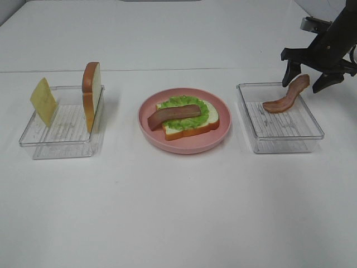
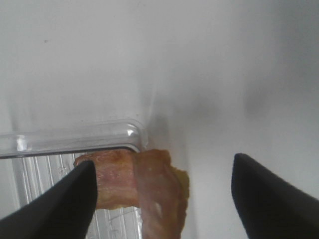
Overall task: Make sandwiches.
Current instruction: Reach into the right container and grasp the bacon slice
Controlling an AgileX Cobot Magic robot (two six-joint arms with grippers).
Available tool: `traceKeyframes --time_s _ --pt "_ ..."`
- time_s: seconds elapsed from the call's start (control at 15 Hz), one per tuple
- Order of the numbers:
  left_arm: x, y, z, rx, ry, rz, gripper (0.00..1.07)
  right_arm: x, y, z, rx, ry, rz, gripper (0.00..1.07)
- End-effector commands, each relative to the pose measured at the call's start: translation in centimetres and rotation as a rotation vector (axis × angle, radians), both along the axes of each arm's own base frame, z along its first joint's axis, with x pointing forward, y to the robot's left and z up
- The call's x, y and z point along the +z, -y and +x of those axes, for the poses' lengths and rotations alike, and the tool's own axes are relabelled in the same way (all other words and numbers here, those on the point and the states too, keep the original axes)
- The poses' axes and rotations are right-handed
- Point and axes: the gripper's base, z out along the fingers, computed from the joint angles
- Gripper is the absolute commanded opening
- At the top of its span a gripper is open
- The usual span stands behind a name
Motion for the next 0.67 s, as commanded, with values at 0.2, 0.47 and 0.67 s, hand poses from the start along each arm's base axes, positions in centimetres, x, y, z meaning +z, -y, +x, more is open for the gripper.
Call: traceKeyframes --time_s 0.2,0.47,0.67 --pt "-0.02 0.0 -0.19 -0.003 0.014 -0.003 1.0 0.02 0.32 0.07 -0.017 0.007 -0.004 0.43" --pt "-0.02 0.0 -0.19 -0.003 0.014 -0.003 1.0 0.02 0.32 0.08 0.001 0.01 -0.009 0.0" --pt "-0.02 0.0 -0.19 -0.003 0.014 -0.003 1.0 0.87 0.21 0.0 0.007 0.022 -0.012 0.0"
